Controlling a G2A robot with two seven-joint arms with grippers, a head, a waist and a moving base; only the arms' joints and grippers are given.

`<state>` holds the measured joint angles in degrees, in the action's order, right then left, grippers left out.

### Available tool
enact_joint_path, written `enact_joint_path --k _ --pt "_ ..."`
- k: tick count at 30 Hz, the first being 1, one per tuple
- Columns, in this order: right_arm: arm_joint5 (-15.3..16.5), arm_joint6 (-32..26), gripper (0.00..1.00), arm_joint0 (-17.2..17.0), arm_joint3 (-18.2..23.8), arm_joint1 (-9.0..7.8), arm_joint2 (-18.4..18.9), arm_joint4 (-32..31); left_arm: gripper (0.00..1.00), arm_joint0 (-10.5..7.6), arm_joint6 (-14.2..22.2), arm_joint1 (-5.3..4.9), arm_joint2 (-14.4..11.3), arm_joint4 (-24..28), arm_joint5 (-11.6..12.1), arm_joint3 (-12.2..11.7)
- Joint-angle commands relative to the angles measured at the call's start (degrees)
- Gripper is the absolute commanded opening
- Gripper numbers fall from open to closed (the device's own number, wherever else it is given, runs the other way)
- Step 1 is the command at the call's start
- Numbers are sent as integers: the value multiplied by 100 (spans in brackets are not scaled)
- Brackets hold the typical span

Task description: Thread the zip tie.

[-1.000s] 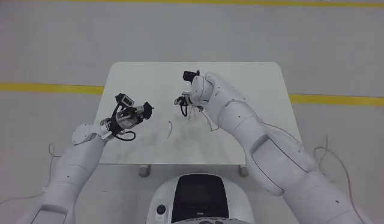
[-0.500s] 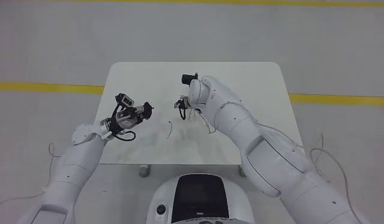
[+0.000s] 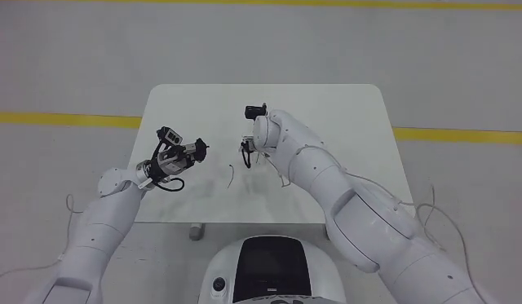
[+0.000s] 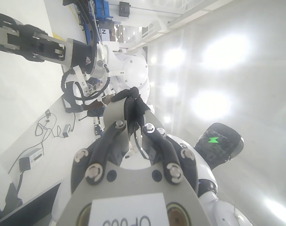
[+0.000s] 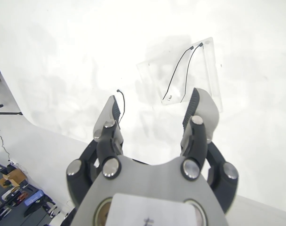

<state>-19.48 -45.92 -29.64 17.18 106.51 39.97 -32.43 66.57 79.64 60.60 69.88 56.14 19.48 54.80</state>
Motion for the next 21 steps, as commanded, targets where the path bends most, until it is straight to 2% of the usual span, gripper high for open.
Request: enact_joint_path --k 1,2,9,21 --pt "0 45 10 -2 -32 2 34 11 0 0 0 0 0 0 0 0" --pt "0 62 0 -4 -43 4 47 13 0 0 0 0 0 0 0 0" --pt "0 193 0 -17 -194 51 96 -70 0 0 0 0 0 0 0 0" --pt "0 83 0 31 -546 231 147 -183 0 0 0 0 0 0 0 0"
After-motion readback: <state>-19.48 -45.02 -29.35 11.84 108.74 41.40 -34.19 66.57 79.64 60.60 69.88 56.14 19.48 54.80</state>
